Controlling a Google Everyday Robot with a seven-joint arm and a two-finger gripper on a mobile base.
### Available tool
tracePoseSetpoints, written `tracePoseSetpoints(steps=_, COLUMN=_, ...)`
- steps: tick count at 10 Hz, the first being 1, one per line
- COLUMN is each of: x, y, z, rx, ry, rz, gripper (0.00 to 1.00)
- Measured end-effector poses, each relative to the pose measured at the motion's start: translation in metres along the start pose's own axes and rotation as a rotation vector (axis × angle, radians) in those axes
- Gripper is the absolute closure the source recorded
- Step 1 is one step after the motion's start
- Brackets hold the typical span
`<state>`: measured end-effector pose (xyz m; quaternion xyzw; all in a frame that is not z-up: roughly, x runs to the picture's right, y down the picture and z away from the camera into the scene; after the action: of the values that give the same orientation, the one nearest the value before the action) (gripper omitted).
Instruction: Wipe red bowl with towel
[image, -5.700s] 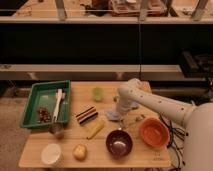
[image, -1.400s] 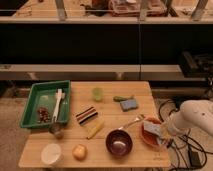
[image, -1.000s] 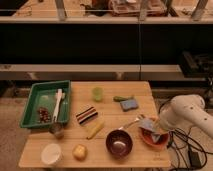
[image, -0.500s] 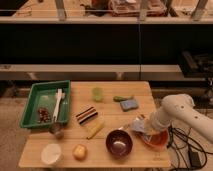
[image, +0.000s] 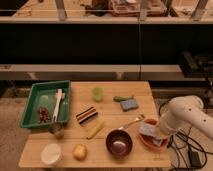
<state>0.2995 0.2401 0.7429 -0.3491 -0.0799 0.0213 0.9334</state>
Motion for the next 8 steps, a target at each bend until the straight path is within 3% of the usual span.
tracePoseSetpoints(steps=2, x=0.024, y=-0.001, z=-0.007, rx=0.019, ry=0.019, rz=0.055, gripper=1.0)
tracePoseSetpoints(steps=4, x=0.03, y=-0.019, z=-0.008, rx=0.045, ry=0.019, rz=0.056, gripper=1.0)
tracePoseSetpoints(steps=6, x=0.019, y=-0.032, z=-0.001, rx=0.045, ry=0.011, rz=0.032, gripper=1.0)
tracePoseSetpoints(steps=8, x=-0.01, y=-0.045, z=0.011, rx=0.038, ry=-0.005, rz=-0.008, gripper=1.0)
